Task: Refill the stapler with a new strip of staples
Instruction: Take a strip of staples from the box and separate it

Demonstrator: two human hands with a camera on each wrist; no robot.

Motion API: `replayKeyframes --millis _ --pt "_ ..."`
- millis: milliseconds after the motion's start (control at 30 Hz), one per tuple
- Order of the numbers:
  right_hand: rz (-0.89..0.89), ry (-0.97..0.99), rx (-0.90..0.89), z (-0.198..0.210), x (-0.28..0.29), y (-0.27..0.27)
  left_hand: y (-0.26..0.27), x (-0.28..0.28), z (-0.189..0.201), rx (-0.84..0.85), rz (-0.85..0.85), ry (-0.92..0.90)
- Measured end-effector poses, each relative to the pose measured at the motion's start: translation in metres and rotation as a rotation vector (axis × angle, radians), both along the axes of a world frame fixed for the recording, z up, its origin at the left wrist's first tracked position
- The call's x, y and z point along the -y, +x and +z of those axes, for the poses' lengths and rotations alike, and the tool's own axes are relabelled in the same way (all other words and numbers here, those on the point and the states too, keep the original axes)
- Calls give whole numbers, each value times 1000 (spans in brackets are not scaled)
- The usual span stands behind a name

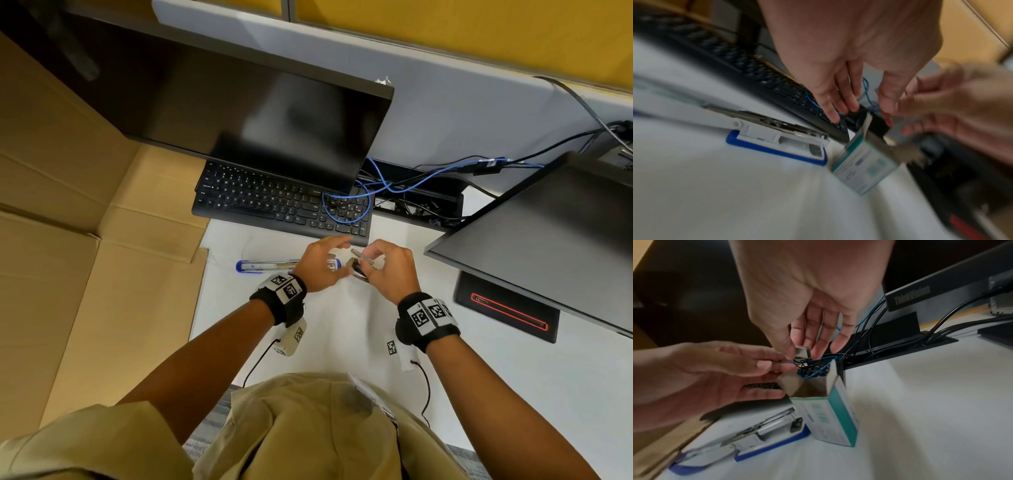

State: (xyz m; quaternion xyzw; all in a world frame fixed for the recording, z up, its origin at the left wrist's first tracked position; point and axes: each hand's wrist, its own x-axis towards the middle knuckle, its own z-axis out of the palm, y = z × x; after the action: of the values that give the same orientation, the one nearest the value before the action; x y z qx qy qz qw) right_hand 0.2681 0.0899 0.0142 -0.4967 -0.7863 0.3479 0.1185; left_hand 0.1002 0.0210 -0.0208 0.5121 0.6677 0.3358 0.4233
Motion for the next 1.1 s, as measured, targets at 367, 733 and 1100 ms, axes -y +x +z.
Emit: replayKeyframes --millis 367,733,1100 --pt "-19 -32 -292 2 18 -33 -10 9 17 595 424 -36" --pt "159 -214 -313 2 12 -25 -15 15 17 638 345 -32" --pt "82 -310 -333 7 11 -25 -11 21 18 673 397 -43"
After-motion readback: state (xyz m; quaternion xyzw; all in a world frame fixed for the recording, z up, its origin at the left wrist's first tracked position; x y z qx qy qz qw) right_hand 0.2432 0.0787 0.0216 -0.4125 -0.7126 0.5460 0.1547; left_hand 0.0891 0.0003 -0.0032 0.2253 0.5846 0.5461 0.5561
